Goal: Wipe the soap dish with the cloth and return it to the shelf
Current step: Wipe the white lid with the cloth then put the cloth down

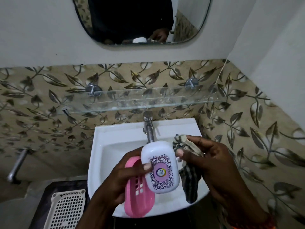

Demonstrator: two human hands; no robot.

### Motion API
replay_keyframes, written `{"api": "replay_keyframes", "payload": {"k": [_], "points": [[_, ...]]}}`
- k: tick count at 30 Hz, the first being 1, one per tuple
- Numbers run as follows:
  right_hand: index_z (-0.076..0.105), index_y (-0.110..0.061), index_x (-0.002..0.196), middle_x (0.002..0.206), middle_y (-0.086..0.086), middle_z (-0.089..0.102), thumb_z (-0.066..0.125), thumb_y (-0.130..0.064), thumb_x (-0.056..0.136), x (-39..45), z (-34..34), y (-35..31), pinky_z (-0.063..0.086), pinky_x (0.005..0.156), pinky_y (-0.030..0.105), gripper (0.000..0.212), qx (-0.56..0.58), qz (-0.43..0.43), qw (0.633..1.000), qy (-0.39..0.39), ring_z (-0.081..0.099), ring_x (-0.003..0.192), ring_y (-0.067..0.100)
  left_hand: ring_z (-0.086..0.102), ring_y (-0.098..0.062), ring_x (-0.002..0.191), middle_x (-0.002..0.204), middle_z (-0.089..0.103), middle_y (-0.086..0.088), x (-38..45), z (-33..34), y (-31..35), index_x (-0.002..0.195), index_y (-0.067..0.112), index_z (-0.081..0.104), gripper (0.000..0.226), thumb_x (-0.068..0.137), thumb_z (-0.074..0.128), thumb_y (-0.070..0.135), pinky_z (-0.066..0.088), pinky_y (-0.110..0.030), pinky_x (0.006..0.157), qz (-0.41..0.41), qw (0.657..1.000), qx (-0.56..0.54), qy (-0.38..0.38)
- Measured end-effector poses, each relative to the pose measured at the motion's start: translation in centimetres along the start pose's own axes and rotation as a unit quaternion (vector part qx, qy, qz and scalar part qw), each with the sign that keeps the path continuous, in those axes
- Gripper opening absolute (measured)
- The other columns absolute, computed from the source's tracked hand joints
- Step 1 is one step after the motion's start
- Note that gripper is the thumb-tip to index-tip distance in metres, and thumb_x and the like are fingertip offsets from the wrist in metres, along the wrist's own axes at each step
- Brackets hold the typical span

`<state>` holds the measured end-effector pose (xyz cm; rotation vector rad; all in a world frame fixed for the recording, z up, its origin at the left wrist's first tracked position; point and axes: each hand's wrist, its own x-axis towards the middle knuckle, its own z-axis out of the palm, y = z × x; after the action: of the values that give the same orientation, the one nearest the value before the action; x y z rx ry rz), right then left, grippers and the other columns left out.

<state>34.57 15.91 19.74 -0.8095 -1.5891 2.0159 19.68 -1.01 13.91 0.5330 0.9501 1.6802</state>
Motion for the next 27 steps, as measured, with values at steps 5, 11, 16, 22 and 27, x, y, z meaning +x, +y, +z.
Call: {"api": "replay_keyframes", "payload": {"k": [5,11,16,22,27], "points": [[0.080,-0.034,0.106,0.107,-0.011,0.077,0.073,-0.032,0.091,-1.4,1.8,0.5,0.057,0.084,0.019,0.017,-0.172,-0.206,0.963,0.023,0.072,0.104,0.005,0.067,-0.042,0.090,0.096,0.068,-0.023,0.6,1.9,0.5,0.101,-0.004,0.069,0.032,0.082,0.083,0.017,0.055,-0.047,0.083,0.119,0.957,0.253,0.076],[0.078,-0.009,0.103,0.116,-0.001,0.073,0.071,-0.005,0.091,-2.5,3.6,2.6,0.050,0.085,0.030,0.014,-0.366,-0.429,0.824,-0.060,0.061,0.105,0.022,0.059,-0.007,0.076,0.081,0.063,-0.004,0.9,3.6,1.3,0.090,0.021,0.066,0.013,0.077,0.066,0.019,0.052,-0.024,0.069,0.161,0.918,0.357,0.068],[0.073,-0.017,0.099,0.102,-0.011,0.072,0.061,-0.006,0.099,-0.3,2.1,2.1,0.052,0.084,0.024,0.017,-0.294,-0.320,0.901,0.012,0.067,0.103,0.008,0.064,-0.024,0.090,0.100,0.063,0.001,0.5,3.2,1.2,0.095,0.002,0.066,0.022,0.087,0.082,0.015,0.051,-0.035,0.074,0.174,0.886,0.424,0.073],[0.075,-0.016,0.099,0.104,-0.014,0.073,0.064,-0.008,0.095,-1.8,2.1,2.8,0.054,0.087,0.027,0.014,-0.252,-0.339,0.906,-0.015,0.069,0.106,0.017,0.067,-0.010,0.097,0.106,0.067,0.011,0.3,4.0,0.9,0.097,0.027,0.071,0.018,0.087,0.083,0.016,0.050,-0.016,0.082,0.180,0.886,0.421,0.077],[0.074,-0.022,0.101,0.103,-0.012,0.074,0.059,-0.018,0.099,-0.5,1.4,2.8,0.054,0.080,0.022,0.016,-0.219,-0.295,0.930,-0.001,0.071,0.097,0.015,0.067,-0.024,0.105,0.111,0.066,0.000,0.2,4.2,1.2,0.104,0.003,0.072,0.025,0.086,0.084,0.016,0.054,-0.044,0.084,0.180,0.896,0.401,0.065]]}}
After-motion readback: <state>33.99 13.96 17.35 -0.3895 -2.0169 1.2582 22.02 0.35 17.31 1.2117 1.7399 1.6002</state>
